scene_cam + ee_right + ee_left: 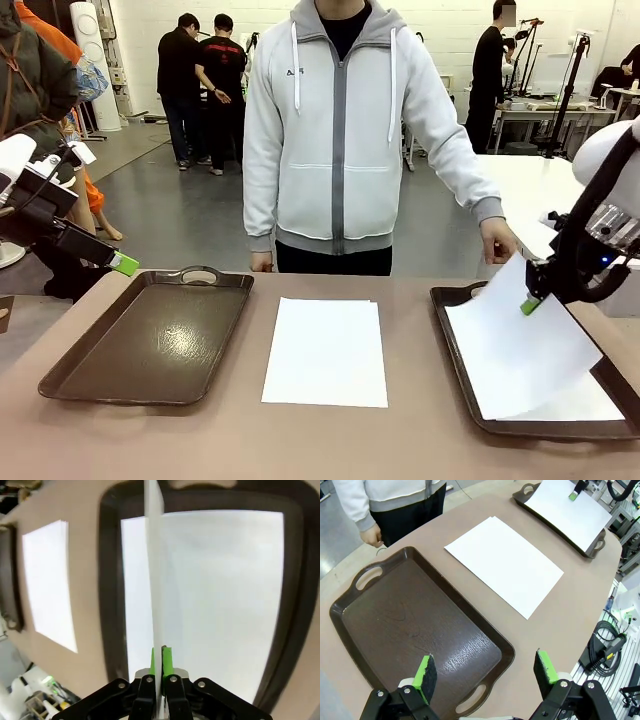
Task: Sort the A4 documents.
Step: Place the A4 Paper in the designated Handle tray.
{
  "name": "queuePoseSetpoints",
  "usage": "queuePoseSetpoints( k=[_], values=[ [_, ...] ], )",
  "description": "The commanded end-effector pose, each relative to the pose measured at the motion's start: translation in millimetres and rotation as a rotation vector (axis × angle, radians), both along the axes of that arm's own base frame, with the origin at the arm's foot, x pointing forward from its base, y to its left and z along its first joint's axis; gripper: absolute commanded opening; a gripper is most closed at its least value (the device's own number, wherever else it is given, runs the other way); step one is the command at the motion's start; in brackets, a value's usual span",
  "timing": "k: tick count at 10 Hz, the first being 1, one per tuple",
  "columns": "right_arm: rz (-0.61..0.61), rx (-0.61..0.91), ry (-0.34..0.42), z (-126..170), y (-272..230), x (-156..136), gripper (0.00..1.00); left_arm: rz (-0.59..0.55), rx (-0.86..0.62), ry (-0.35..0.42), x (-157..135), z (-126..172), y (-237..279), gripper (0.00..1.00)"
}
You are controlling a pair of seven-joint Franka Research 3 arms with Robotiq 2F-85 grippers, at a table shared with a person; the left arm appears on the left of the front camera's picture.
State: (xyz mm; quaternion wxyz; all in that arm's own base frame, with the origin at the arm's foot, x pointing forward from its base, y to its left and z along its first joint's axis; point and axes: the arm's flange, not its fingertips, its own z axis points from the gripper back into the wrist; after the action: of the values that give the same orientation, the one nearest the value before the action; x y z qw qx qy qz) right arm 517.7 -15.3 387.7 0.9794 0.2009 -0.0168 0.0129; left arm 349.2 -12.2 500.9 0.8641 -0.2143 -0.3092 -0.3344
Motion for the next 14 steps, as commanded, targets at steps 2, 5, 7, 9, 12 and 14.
queuePoseSetpoints(
  k=[2,5,7,9,12,14],
  values=[
    [0.034,-0.074,0.026,-11,10,-1,0.01,-0.018,-0.012,-0.007,1,-2,2,1.00],
    [0.010,-0.050,0.013,-23,-2,3,0.01,-0.018,-0.012,-0.007,1,-2,2,1.00],
    [-0.028,-0.021,-0.019,-33,-17,-2,0.01,-0.018,-0.012,-0.007,1,-2,2,1.00],
    [-0.072,0.019,-0.043,-52,-25,-5,0.01,-0.018,-0.012,-0.007,1,-2,2,1.00],
    [-0.068,0.096,-0.050,-72,-36,-3,0.01,-0.018,-0.012,-0.007,1,-2,2,1.00],
    [-0.057,0.100,-0.048,-75,-44,0,0.01,-0.018,-0.012,-0.007,1,-2,2,1.00]
  ],
)
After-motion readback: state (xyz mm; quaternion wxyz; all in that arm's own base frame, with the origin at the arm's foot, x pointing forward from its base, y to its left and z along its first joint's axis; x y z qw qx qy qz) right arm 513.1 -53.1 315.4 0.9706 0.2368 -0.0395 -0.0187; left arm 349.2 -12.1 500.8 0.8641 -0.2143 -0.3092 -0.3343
